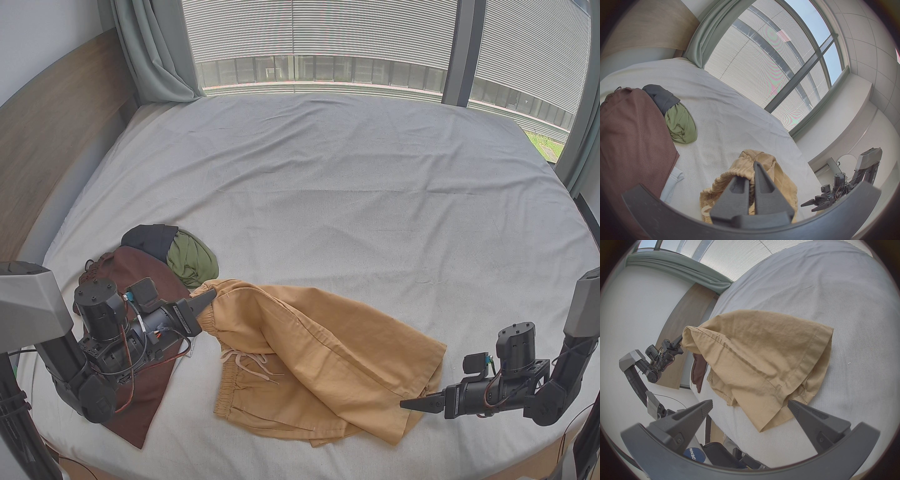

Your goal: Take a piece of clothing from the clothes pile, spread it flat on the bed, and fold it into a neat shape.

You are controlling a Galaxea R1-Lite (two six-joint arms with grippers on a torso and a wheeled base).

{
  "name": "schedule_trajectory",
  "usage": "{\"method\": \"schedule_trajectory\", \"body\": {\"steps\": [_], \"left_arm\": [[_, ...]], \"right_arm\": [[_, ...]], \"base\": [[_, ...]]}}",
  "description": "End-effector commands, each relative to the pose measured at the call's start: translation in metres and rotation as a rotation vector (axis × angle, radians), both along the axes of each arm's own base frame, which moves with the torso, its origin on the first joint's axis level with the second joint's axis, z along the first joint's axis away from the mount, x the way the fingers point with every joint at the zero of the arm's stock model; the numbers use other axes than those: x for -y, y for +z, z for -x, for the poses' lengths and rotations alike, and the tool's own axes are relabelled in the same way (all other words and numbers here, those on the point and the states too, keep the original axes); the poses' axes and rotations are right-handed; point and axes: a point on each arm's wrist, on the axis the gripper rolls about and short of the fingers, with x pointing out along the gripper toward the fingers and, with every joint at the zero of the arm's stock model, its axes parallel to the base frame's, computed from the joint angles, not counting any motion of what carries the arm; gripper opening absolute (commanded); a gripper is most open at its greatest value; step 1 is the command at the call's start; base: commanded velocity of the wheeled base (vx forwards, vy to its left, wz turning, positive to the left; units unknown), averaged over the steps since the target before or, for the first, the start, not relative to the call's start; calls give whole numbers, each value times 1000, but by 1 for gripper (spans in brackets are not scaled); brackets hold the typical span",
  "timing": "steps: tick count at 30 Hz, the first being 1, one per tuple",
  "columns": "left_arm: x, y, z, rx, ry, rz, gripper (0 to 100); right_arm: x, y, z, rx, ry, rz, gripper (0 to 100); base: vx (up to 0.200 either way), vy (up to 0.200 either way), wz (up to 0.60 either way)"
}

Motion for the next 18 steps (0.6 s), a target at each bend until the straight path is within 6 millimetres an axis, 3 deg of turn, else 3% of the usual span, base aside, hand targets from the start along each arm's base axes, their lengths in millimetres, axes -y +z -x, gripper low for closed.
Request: {"method": "schedule_trajectory", "body": {"steps": [1, 18], "left_arm": [[0, 0, 0, 2, 0, 1, 0], [0, 0, 0, 4, 0, 1, 0]], "right_arm": [[1, -20, 3, -56, -2, 19, 100], [-2, -41, -3, -41, -25, 7, 100]], "base": [[0, 0, 0], [0, 0, 0]]}}
